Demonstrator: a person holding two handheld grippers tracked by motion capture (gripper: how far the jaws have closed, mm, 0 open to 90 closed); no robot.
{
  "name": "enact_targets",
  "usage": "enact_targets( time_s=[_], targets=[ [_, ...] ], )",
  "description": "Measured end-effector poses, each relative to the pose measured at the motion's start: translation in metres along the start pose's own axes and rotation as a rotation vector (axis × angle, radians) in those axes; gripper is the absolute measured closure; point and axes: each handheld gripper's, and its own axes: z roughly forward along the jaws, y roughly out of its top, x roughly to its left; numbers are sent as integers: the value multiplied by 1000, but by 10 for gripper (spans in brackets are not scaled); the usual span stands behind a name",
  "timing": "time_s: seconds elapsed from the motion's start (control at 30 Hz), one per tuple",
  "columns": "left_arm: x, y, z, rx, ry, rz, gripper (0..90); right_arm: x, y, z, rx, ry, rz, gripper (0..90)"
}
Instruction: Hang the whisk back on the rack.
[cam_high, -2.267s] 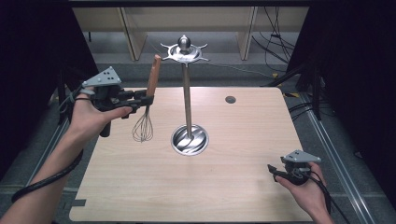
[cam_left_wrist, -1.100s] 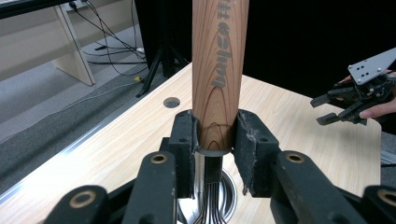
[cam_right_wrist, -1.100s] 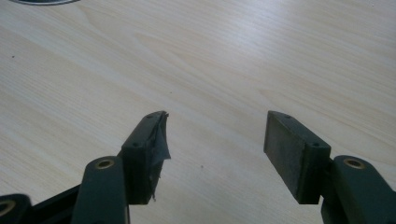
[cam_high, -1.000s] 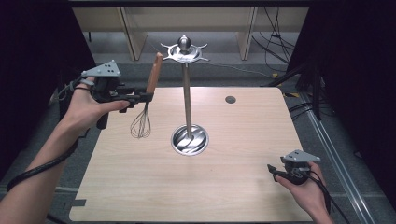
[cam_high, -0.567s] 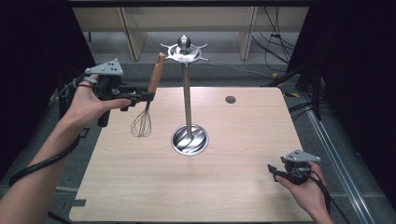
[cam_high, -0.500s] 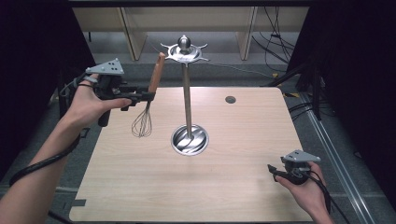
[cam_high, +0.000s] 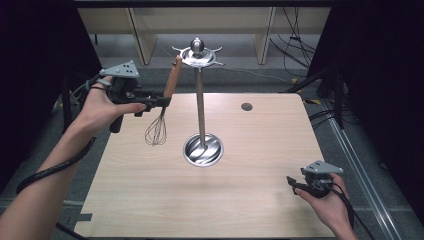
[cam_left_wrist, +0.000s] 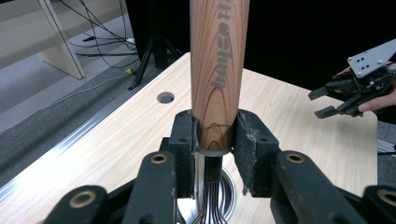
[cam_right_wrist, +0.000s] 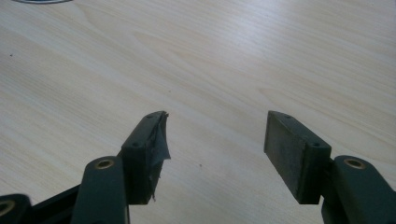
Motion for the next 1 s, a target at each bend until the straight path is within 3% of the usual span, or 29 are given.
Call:
enact_targets(
  time_s=[0.07, 0.1, 0.23, 0.4, 0.47, 0.5, 0.53, 0.57, 1.0],
  targets=[
    [0, 1, 1, 1, 4, -1, 690, -1, 0, 1, -1, 19, -6, 398],
    [0, 1, 2, -4, 4, -3, 690, 0, 0, 0, 12, 16, 13, 398],
    [-1, 2, 5, -11, 3, -12, 690, -1, -1, 1, -19, -17, -15, 398],
    [-2, 0, 8, -23, 9, -22, 689, -1, -1, 2, -22, -14, -20, 398],
    [-2, -1, 10, -29, 4, -27, 689, 1, -1, 0, -11, -18, 11, 398],
    [-2, -1, 11, -28, 9, -26, 689, 0, -1, 1, -14, -21, -9, 398],
    [-3, -2, 11, -29, 5, -26, 688, 1, -1, 0, -11, -17, 10, 398],
    [-3, -2, 12, -28, 5, -25, 688, 0, -1, 1, -17, -23, -14, 398],
    [-4, -9, 17, -34, 11, -38, 686, -1, -1, 1, -21, -17, -14, 398]
  ],
)
